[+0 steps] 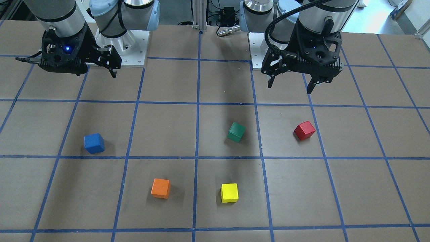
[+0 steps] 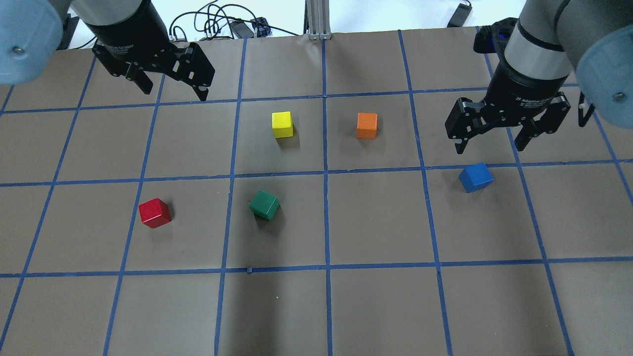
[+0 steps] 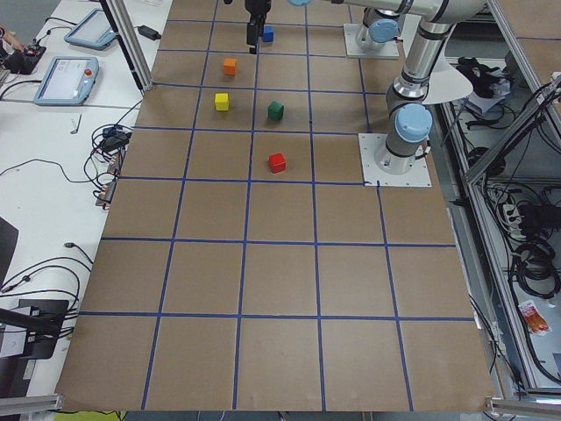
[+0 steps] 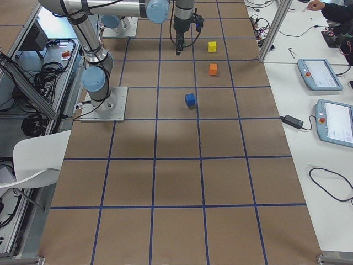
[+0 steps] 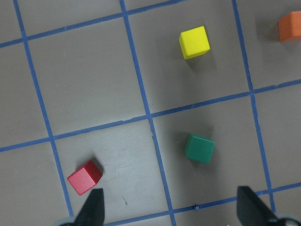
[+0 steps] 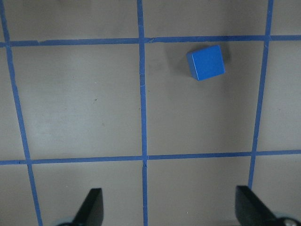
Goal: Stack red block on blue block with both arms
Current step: 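Move the left gripper down toward the red cube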
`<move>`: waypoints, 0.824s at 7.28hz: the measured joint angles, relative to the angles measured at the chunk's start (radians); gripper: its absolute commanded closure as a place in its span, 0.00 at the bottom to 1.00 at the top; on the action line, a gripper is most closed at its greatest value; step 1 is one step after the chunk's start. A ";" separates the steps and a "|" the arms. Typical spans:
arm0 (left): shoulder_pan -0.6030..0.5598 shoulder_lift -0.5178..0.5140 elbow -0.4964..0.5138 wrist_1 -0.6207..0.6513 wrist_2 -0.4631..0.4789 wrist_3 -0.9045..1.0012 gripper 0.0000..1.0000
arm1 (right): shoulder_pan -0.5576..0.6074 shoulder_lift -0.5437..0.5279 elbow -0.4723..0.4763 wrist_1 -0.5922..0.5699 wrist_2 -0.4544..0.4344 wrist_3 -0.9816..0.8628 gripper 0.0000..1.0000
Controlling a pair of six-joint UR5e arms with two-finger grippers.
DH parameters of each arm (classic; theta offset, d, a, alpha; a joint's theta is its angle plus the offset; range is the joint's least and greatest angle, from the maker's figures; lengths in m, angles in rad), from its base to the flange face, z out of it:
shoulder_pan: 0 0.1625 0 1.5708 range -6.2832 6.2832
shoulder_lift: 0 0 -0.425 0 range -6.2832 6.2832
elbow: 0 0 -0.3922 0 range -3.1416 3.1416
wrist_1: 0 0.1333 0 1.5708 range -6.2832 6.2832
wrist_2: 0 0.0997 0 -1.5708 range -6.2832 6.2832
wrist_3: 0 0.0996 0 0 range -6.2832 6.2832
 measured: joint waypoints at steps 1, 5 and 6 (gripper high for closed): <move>0.000 -0.004 0.004 -0.009 0.000 -0.003 0.00 | 0.000 -0.001 0.000 0.000 0.001 -0.003 0.00; 0.001 -0.005 -0.002 -0.050 0.001 -0.021 0.00 | 0.001 -0.014 -0.001 0.008 0.046 -0.027 0.00; 0.009 -0.002 -0.012 -0.060 0.004 -0.023 0.00 | 0.001 -0.016 -0.001 0.009 0.052 -0.034 0.00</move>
